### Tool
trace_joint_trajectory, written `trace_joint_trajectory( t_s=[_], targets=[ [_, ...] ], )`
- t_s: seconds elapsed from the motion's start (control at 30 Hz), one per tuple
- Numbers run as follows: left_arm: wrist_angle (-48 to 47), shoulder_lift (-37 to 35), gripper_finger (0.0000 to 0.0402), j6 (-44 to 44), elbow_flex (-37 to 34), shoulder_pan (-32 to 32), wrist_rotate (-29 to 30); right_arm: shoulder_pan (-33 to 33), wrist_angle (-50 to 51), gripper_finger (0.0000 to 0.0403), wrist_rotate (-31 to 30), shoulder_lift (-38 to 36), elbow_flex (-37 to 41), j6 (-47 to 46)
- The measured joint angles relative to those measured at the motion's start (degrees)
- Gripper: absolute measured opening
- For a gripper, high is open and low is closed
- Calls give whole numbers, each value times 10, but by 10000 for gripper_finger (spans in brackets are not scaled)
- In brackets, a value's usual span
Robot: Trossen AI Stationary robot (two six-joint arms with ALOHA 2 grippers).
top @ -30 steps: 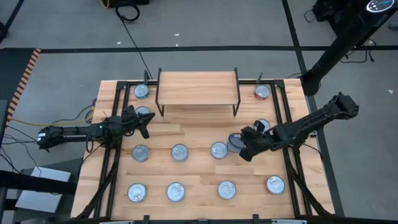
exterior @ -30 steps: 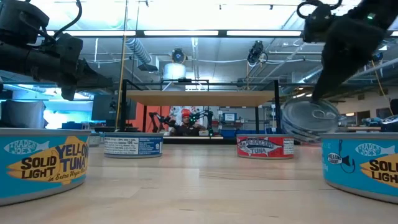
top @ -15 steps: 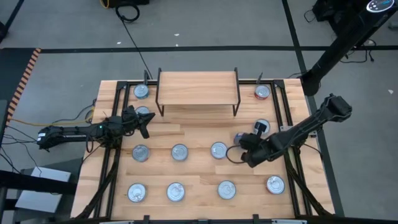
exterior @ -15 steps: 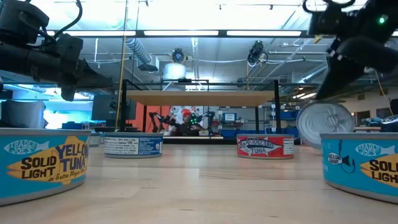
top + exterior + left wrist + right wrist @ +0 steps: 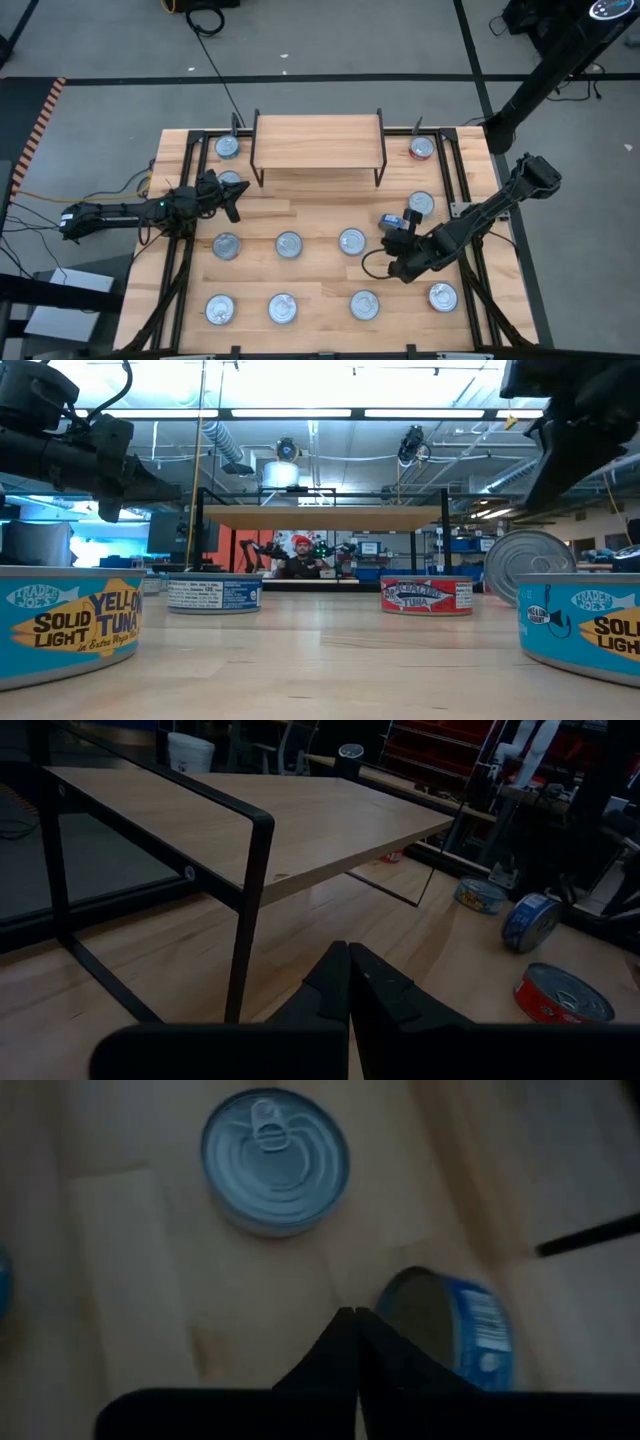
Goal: Stack canned seafood by type on shelf
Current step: Put the middle right blue tuna can on the shelf
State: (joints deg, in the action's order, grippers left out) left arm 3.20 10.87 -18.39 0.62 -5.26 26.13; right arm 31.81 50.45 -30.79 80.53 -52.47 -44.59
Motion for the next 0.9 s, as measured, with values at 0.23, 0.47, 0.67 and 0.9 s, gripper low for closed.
trace_joint_trajectory(
  t_s=[0.23, 0.47, 0.67, 0.9],
  targets=[
    [0, 0, 6, -1, 0, 0, 0, -23, 96, 80, 83, 0, -55, -82],
    [0, 0, 6, -1, 0, 0, 0, -93, 220, 156, 200, -1, -140, -14],
    [1, 0, 6, -1, 0, 0, 0, -175, 227, 199, 367, -1, -151, 95],
    [33, 0, 6, -24, 0, 0, -14, -230, 274, 231, 390, -1, -151, 177]
  ],
)
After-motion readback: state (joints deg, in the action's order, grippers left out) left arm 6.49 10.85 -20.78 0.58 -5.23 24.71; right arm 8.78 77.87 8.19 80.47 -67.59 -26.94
